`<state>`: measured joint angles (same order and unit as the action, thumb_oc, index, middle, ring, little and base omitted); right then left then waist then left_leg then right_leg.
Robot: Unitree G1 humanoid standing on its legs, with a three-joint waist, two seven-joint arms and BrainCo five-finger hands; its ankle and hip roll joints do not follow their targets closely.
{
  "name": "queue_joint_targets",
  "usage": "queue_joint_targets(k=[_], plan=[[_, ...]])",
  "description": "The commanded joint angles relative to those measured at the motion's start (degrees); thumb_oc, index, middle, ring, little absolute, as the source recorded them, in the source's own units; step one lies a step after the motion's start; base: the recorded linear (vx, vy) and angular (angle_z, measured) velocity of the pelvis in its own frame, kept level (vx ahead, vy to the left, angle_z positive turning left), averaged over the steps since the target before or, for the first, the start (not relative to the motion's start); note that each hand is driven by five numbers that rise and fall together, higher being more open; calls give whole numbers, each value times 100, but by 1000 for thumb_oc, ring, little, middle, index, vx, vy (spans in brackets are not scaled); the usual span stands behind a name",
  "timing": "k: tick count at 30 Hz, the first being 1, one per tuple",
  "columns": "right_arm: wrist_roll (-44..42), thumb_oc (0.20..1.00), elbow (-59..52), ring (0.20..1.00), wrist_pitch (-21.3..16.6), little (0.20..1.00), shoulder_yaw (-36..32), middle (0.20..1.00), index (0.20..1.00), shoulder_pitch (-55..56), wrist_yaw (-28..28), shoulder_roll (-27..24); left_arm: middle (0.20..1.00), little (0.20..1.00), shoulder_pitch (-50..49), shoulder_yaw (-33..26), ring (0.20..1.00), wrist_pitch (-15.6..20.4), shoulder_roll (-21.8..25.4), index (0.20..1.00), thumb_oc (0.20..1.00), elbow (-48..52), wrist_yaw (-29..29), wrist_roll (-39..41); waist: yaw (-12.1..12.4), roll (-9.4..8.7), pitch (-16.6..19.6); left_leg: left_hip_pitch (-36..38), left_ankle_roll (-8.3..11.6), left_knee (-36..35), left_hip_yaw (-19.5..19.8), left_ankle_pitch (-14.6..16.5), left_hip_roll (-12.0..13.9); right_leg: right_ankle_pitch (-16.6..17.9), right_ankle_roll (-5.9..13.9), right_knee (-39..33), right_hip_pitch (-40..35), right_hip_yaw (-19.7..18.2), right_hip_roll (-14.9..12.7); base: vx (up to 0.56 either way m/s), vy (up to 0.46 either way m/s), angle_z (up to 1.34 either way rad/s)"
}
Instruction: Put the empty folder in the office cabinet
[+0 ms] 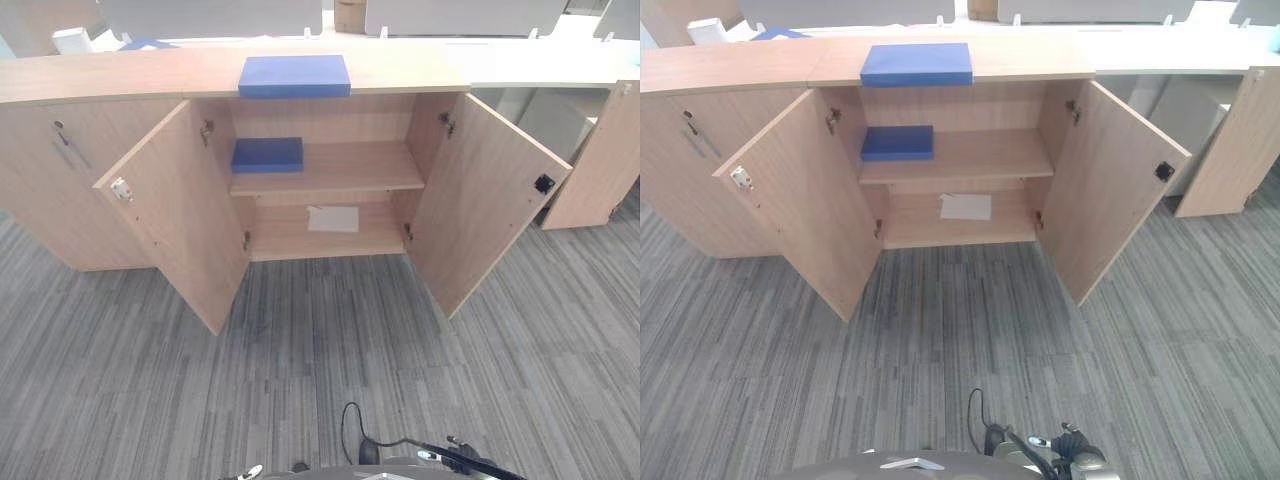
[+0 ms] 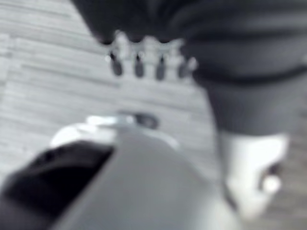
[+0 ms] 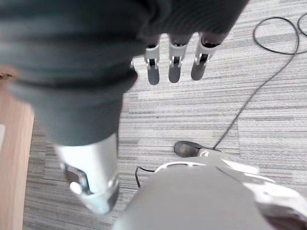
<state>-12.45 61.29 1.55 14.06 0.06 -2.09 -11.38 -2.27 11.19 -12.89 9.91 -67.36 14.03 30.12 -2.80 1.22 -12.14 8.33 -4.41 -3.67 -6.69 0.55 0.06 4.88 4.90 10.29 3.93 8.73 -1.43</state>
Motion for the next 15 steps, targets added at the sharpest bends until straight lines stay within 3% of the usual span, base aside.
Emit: queue_joint_targets(k=[1,4,7,11,15], plan=[[-237,1000,-428,1000,-547,1000,164,1000,1000,-298,226,-161,1000,1000,114,27,1000,70,51,1000,1000,-92,-19,-21,-139,19,-477,-8,-90,-64,-207,97,-424,35,262,1044,514,237,-213,155,5,3],[-239,1000,-656,1000,-587,1000,121,1000,1000,-239,228,-238,1000,1000,72,0,1000,56,133,1000,1000,-126,63,-153,-264,-22,-595,117,-25,31,-116,220,-453,224,301,272,620,127,-305,236,-74,13],[-295,1000,-819,1000,-575,1000,8,1000,1000,-35,126,-218,1000,1000,-14,-191,1000,169,260,1000,1000,-191,181,-172,-379,-119,-663,388,61,154,-10,495,-472,910,524,-894,724,-52,-601,406,-228,35],[-29,1000,-883,1000,-593,1000,-105,1000,1000,116,90,-204,1000,1000,-118,-241,1000,264,267,1000,1000,-182,259,-304,-425,-161,-675,691,108,313,81,797,-397,1113,622,-1388,814,7,-830,365,-191,7],[63,1000,-941,1000,-381,1000,-77,1000,1000,128,25,-253,1000,1000,-211,-258,1000,389,232,1000,1000,-168,251,-341,-472,-222,-565,936,158,425,35,1022,-298,999,609,-1363,582,60,-834,405,-249,33]])
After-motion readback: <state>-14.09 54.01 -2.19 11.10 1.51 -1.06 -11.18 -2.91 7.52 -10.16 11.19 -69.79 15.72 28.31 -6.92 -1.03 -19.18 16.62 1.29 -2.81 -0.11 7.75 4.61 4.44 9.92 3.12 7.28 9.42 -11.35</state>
